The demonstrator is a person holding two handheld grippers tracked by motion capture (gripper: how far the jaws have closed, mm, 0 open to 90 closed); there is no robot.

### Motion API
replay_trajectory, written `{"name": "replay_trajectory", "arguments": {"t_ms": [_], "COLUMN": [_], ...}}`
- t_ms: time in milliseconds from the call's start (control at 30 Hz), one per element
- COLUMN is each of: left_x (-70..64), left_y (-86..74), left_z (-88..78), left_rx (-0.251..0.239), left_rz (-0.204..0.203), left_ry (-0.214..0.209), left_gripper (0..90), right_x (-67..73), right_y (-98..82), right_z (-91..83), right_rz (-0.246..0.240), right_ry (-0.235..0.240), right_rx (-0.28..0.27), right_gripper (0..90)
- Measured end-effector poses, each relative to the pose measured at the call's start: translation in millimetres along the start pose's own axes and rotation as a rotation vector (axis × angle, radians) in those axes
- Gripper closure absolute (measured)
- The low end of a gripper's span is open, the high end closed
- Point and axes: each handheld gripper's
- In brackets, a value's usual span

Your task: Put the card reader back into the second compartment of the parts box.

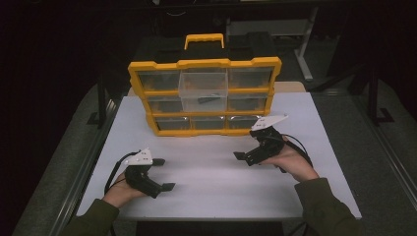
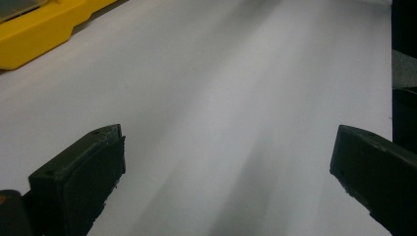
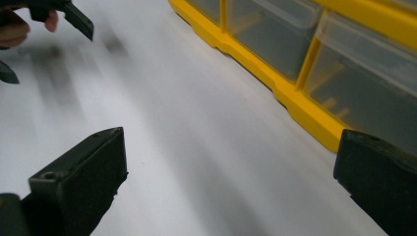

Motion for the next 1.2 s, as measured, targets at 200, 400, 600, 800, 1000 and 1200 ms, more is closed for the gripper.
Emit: {"name": "replay_trajectory", "arguments": {"t_ms": [200, 400, 600, 800, 1000, 1200], "left_x": [0.6, 3.2, 4.5, 3.2, 3.1, 2.9], "left_y": [-0.3, -0.3, -0.7, -0.9, -1.3, -1.5], "left_z": [0.1, -0.1, -1.1, -1.9, -2.8, -2.4], "left_rx": [-0.004, -0.016, -0.025, -0.03, -0.036, -0.028], "left_rz": [0.006, 0.014, 0.021, 0.02, 0.026, 0.031], "left_ry": [0.0, 0.0, -0.001, -0.001, 0.0, -0.001], "left_gripper": [0.0, 0.0, 0.0, 0.0, 0.0, 0.0], "right_x": [-2.5, -3.5, -4.8, -3.9, -2.4, -2.9], "right_y": [-17.4, -33.4, -47.0, -60.1, -74.1, -87.4], "right_z": [-1.0, -3.2, -7.1, -9.6, -10.2, -13.9], "right_rz": [0.022, 0.047, 0.065, 0.072, 0.073, 0.072], "right_ry": [-0.022, -0.027, -0.019, -0.022, -0.03, -0.038], "right_rx": [-0.037, -0.073, -0.079, -0.081, -0.082, -0.062], "right_gripper": [0.0, 0.0, 0.0, 0.0, 0.0, 0.0]}}
Point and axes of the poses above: each handheld gripper's, and its own axes: z roughly forward along the jaws, y roughly out of its top, x roughly to its left, and after that the axes turned 9 degrees about z, right-handed
